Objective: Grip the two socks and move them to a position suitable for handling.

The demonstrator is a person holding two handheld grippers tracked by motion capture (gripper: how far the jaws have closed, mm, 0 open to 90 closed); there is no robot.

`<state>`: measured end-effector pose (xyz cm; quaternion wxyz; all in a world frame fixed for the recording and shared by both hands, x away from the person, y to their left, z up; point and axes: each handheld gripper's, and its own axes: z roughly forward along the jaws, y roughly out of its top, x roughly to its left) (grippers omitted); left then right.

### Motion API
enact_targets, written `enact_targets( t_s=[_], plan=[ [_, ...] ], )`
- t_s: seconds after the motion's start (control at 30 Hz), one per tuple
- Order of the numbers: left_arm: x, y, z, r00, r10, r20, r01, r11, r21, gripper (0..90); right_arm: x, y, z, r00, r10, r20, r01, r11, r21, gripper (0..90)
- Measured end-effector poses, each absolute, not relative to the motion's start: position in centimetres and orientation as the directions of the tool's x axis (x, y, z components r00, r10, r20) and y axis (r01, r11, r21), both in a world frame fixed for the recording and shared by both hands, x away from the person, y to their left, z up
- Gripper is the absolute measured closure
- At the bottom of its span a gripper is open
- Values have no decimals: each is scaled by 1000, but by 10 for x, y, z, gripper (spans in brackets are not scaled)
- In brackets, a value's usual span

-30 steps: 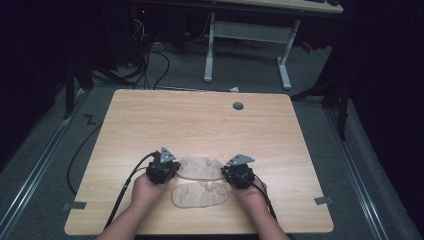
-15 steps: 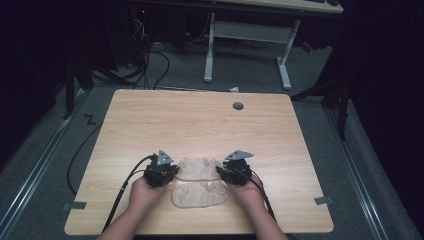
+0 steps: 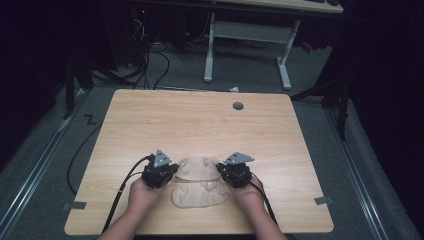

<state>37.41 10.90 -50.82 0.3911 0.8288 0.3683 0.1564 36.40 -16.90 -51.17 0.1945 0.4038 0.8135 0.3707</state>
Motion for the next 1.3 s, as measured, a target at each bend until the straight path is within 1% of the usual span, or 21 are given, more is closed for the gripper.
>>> enact_targets(
  t_s=[0.1,0.33,0.5,0.7,0.9,1.03,1.1,1.3],
  plan=[
    [371,110,-504,683,729,-34,483,-416,770,875,360,-169,-507,-603,797,-34,486,400,777,859],
    [353,118,-485,710,704,-15,443,-429,787,875,347,-171,-493,-616,787,-30,443,378,813,859],
    [336,123,-473,726,688,-28,428,-419,801,876,333,-172,-483,-631,776,-29,417,371,830,859],
    [321,121,-480,750,659,-62,435,-420,797,875,318,-177,-480,-642,765,-46,405,389,827,858],
    [310,118,-487,773,633,-47,428,-466,774,875,303,-185,-488,-646,762,-42,428,407,807,857],
    [304,115,-496,792,608,-55,435,-498,751,875,296,-186,-495,-650,759,-46,440,425,791,856],
    [301,113,-500,799,600,-43,428,-517,741,875,295,-185,-498,-653,756,-48,445,434,783,856],
    [299,116,-498,800,598,-37,421,-518,744,874,295,-183,-502,-661,749,-43,453,444,773,856]
  ],
)
